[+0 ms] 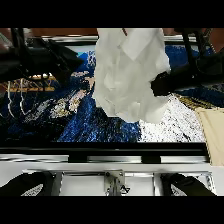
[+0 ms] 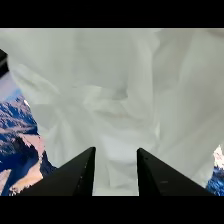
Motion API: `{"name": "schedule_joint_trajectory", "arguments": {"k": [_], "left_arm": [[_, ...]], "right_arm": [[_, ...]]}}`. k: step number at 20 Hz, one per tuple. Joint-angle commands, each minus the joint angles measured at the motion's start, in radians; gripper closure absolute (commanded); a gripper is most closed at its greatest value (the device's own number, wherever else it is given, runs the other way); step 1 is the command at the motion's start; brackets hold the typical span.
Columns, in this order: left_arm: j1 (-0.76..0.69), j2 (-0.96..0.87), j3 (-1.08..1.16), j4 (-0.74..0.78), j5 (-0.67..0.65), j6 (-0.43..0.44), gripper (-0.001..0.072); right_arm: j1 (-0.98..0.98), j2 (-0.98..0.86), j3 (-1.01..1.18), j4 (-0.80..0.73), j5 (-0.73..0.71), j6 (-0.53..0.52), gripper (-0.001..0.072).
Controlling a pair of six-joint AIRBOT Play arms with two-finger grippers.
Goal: Fold the shirts.
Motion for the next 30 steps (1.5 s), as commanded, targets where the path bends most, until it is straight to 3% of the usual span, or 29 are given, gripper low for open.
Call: {"name": "schedule_joint_trajectory", "arguments": {"k": [1, 2, 7, 9, 13, 14, 15, 16, 23, 28, 30], "left_arm": [[0.001, 0.022, 0.031, -0.012, 0.121, -0.010, 0.0230], [0.001, 0.023, 0.030, -0.012, 0.119, -0.016, 0.0200], [0.001, 0.022, 0.030, -0.013, 0.092, -0.074, 0.0200], [-0.011, 0.018, 0.030, -0.013, 0.145, -0.074, 0.0199], [-0.061, -0.002, 0.030, -0.012, 0.313, -0.111, 0.0162], [-0.065, -0.013, 0.031, -0.013, 0.341, -0.148, 0.0150], [-0.067, -0.023, 0.031, -0.013, 0.358, -0.167, 0.0087], [-0.068, -0.032, 0.030, -0.013, 0.371, -0.170, 0.0082], [-0.067, -0.054, 0.030, -0.011, 0.460, -0.162, 0.0073], [-0.094, -0.101, 0.030, -0.011, 0.460, -0.152, 0.0114], [-0.127, -0.121, 0.030, -0.011, 0.463, -0.079, 0.0110]], "right_arm": [[-0.001, 0.004, 0.001, -0.115, 0.001, 0.131, 0.0627], [-0.002, 0.006, 0.001, -0.182, 0.000, 0.145, 0.0627], [-0.002, 0.008, 0.128, -0.578, 0.010, 0.211, 0.0626], [-0.002, 0.008, 0.171, -0.520, 0.018, 0.182, 0.0627], [-0.001, -0.021, 0.171, -0.041, 0.083, 0.158, 0.0627], [-0.001, -0.032, 0.171, 0.054, 0.082, 0.159, 0.0627], [-0.001, -0.045, 0.171, 0.131, 0.081, 0.162, 0.0627], [0.003, -0.056, 0.171, 0.179, 0.084, 0.163, 0.0627], [0.206, -0.149, 0.171, 0.065, 0.127, 0.138, 0.0627], [0.246, -0.183, 0.171, 0.023, 0.127, 0.086, 0.0627], [0.246, -0.189, 0.171, 0.014, 0.136, 0.085, 0.0626]]}}
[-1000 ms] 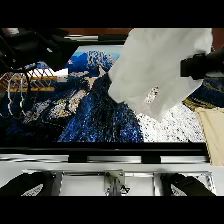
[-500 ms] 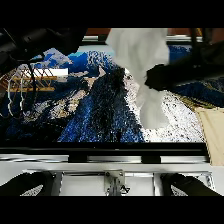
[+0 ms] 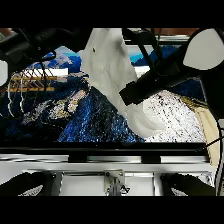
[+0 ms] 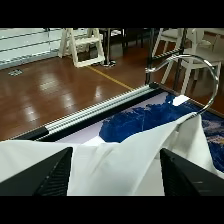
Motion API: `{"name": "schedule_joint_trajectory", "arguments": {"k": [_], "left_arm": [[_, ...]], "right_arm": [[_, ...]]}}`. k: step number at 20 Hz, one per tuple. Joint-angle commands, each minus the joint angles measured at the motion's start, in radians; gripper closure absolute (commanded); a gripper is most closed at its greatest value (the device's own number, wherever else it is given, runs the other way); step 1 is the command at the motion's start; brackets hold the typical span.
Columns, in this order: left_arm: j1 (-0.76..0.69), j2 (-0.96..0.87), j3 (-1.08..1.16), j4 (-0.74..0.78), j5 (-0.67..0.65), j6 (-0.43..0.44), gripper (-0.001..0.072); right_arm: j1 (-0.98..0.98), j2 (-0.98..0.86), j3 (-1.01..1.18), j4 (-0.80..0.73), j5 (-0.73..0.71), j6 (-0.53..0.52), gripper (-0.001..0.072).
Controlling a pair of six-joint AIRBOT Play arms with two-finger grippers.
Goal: Fold the shirts.
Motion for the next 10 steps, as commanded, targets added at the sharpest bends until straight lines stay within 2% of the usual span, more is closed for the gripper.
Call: {"name": "schedule_joint_trajectory", "arguments": {"k": [1, 3, 10], "left_arm": [[-0.044, -0.033, 0.001, 0.000, 0.011, 0.095, 0.0109], [-0.066, -0.046, 0.001, 0.000, 0.021, 0.123, 0.0108], [-0.097, -0.092, 0.001, 0.000, 0.057, 0.122, 0.0124]], "right_arm": [[0.013, -0.015, 0.001, -0.024, 0.017, -0.014, 0.0627], [0.013, -0.016, 0.001, -0.024, 0.039, -0.020, 0.0627], [0.013, -0.016, 0.001, -0.024, 0.089, -0.034, 0.0627]]}}
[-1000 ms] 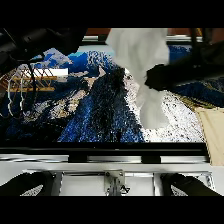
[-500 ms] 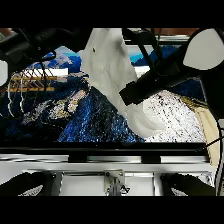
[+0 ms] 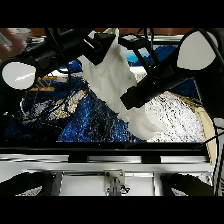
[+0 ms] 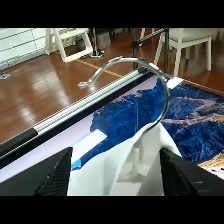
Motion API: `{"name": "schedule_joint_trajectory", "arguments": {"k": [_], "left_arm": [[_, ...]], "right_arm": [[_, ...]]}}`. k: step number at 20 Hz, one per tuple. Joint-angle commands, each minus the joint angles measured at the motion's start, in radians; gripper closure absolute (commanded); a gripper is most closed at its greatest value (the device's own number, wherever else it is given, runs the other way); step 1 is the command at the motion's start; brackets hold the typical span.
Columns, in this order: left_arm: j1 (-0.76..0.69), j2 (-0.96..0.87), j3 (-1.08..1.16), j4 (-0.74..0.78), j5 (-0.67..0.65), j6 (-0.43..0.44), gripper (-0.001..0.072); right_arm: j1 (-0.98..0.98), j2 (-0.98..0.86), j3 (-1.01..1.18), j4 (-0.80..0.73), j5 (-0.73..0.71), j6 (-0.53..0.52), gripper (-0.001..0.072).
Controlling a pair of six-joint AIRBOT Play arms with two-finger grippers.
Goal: Fold the shirts.
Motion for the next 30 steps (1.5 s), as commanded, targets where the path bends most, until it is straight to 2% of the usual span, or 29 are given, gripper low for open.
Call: {"name": "schedule_joint_trajectory", "arguments": {"k": [1, 2, 3, 4, 6, 9, 10, 11, 12, 13, 14, 15, 16, 17, 22, 23, 24, 30], "left_arm": [[-0.023, -0.026, 0.001, 0.000, 0.036, 0.009, 0.0127], [-0.030, -0.033, 0.001, 0.000, 0.048, 0.009, 0.0130], [-0.040, -0.039, 0.001, 0.000, 0.063, 0.009, 0.0194], [-0.048, -0.046, 0.001, 0.000, 0.080, 0.009, 0.0360], [-0.057, -0.056, 0.001, 0.000, 0.108, 0.009, 0.0639], [-0.048, -0.055, 0.001, 0.000, 0.115, 0.009, 0.0658], [-0.042, -0.051, 0.001, 0.000, 0.115, 0.009, 0.0658], [-0.033, -0.046, 0.001, 0.000, 0.115, 0.009, 0.0658], [-0.021, -0.040, 0.002, 0.000, 0.115, 0.009, 0.0658], [-0.008, -0.031, 0.001, 0.000, 0.114, 0.009, 0.0658], [0.003, -0.023, 0.001, 0.000, 0.114, 0.009, 0.0659], [0.014, -0.013, 0.001, 0.000, 0.114, 0.009, 0.0659], [0.025, -0.006, 0.001, 0.000, 0.114, 0.009, 0.0659], [0.031, -0.002, 0.001, 0.000, 0.113, 0.009, 0.0658], [0.031, 0.001, 0.001, 0.000, 0.080, 0.008, 0.0658], [0.032, 0.001, 0.001, 0.000, 0.081, 0.009, 0.0659], [0.032, 0.001, 0.001, 0.000, 0.080, 0.009, 0.0658], [0.071, 0.001, 0.001, 0.008, 0.080, 0.009, 0.0657]], "right_arm": [[0.000, -0.001, 0.001, -0.001, 0.019, -0.016, 0.0626], [0.000, -0.001, 0.001, -0.001, 0.019, -0.021, 0.0627], [0.000, -0.001, 0.001, -0.001, 0.019, -0.026, 0.0626], [0.000, -0.001, 0.001, -0.001, 0.019, -0.029, 0.0627], [0.000, -0.001, 0.001, -0.001, 0.019, -0.031, 0.0627], [0.000, -0.001, 0.001, -0.005, 0.019, -0.034, 0.0625], [0.000, 0.000, 0.002, -0.005, 0.019, -0.034, 0.0605], [-0.001, 0.000, 0.001, -0.007, 0.018, -0.034, 0.0503], [-0.001, 0.000, 0.001, -0.012, 0.018, -0.036, 0.0350], [-0.001, 0.000, 0.001, -0.013, 0.018, -0.046, 0.0339], [-0.001, 0.000, 0.002, -0.013, 0.016, -0.050, 0.0339], [-0.001, 0.000, 0.002, -0.016, 0.009, -0.056, 0.0372], [-0.001, 0.000, 0.001, -0.018, -0.004, -0.057, 0.0467], [-0.001, 0.000, 0.002, -0.023, -0.027, -0.057, 0.0526], [-0.001, 0.000, 0.001, -0.023, -0.151, -0.066, 0.0491], [-0.001, 0.000, 0.001, -0.023, -0.164, -0.072, 0.0506], [-0.001, 0.000, 0.002, -0.024, -0.175, -0.079, 0.0627], [-0.001, 0.019, 0.002, -0.043, -0.201, -0.109, 0.0627]]}}
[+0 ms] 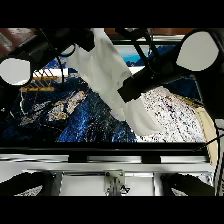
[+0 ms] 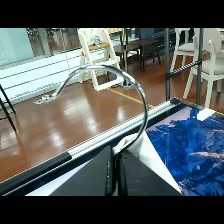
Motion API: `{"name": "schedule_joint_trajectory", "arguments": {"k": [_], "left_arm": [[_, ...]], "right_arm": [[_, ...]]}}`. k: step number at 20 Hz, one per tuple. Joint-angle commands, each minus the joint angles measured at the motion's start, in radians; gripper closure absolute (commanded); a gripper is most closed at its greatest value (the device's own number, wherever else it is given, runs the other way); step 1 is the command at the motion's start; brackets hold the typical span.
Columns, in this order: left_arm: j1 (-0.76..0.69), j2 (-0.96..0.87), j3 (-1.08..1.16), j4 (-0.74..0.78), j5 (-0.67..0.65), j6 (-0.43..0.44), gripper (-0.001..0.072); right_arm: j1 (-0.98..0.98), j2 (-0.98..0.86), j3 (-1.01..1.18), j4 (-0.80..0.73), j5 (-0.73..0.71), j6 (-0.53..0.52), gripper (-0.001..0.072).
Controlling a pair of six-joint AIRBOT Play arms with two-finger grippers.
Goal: Fold the shirts.
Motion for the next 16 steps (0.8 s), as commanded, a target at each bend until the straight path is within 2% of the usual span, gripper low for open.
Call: {"name": "schedule_joint_trajectory", "arguments": {"k": [1, 5, 6, 7, 8, 9, 16], "left_arm": [[0.029, 0.001, 0.000, 0.004, -0.013, 0.000, 0.0657], [0.036, 0.001, 0.000, 0.004, -0.013, 0.000, 0.0657], [0.035, 0.001, 0.000, 0.004, -0.013, 0.000, 0.0635], [0.035, 0.001, 0.000, 0.004, -0.013, 0.000, 0.0542], [0.035, 0.003, 0.000, 0.004, -0.013, 0.000, 0.0415], [0.035, 0.008, 0.000, 0.004, -0.013, 0.000, 0.0365], [0.036, 0.090, 0.000, 0.005, -0.016, 0.004, 0.0362]], "right_arm": [[0.000, 0.018, 0.001, -0.031, -0.027, -0.011, 0.0627], [0.000, 0.037, 0.001, -0.075, -0.048, -0.011, 0.0628], [0.000, 0.039, 0.001, -0.079, -0.054, -0.011, 0.0629], [0.000, 0.039, 0.001, -0.081, -0.061, -0.010, 0.0630], [0.000, 0.039, 0.001, -0.082, -0.067, -0.010, 0.0631], [0.000, 0.039, 0.001, -0.085, -0.075, -0.010, 0.0631], [0.000, 0.039, 0.001, -0.207, -0.141, 0.035, 0.0632]]}}
